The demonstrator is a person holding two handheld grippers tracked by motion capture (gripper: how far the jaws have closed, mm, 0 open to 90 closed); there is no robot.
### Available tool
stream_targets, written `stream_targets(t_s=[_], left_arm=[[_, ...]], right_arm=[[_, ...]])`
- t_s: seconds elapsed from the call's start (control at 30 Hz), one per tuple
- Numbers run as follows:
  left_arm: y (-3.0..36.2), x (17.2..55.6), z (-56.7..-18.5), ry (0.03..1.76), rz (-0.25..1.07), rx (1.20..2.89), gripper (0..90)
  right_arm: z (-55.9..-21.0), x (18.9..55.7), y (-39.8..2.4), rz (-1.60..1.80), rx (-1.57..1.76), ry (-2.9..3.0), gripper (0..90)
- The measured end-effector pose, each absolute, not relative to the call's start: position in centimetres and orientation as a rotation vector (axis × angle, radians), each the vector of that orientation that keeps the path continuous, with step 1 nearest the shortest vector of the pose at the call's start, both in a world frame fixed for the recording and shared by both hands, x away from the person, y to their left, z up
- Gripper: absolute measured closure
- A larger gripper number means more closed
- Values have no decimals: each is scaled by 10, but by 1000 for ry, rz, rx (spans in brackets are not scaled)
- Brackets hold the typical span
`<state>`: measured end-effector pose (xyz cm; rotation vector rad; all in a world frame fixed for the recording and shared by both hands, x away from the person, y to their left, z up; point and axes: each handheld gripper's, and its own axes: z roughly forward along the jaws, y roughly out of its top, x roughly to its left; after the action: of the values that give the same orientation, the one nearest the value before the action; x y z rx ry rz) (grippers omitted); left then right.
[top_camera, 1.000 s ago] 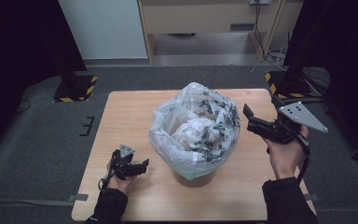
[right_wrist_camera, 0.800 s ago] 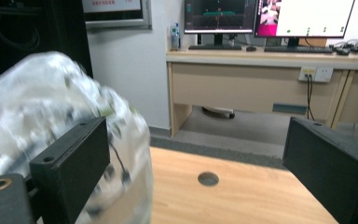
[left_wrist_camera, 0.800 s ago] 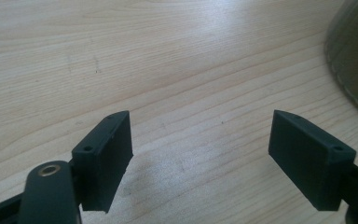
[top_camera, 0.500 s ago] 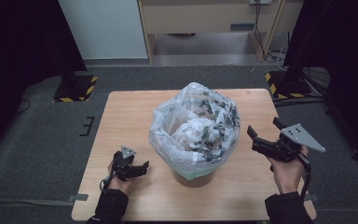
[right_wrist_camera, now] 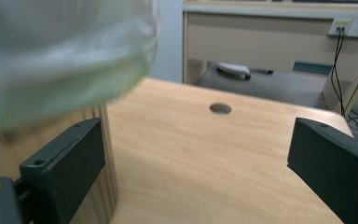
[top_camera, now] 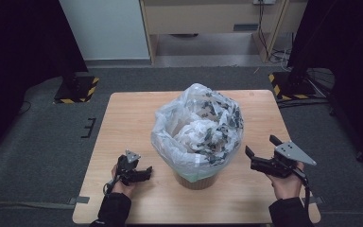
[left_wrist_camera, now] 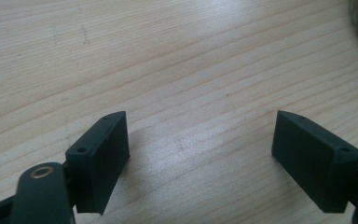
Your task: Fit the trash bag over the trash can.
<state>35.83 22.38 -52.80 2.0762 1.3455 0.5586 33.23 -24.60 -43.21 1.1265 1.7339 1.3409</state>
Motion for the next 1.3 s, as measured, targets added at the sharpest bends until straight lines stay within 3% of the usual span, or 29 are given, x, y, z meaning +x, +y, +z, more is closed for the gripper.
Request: stream_targets(t_s=[0.43,1.3], left_arm=[[226,358,-530,1339,560,2076,129],[230,359,-533,1332,543,2059,77]], right_arm=[[-479,334,-252,1279,1194,1902,27],[-525,348,-317,973,1503,1994,19]])
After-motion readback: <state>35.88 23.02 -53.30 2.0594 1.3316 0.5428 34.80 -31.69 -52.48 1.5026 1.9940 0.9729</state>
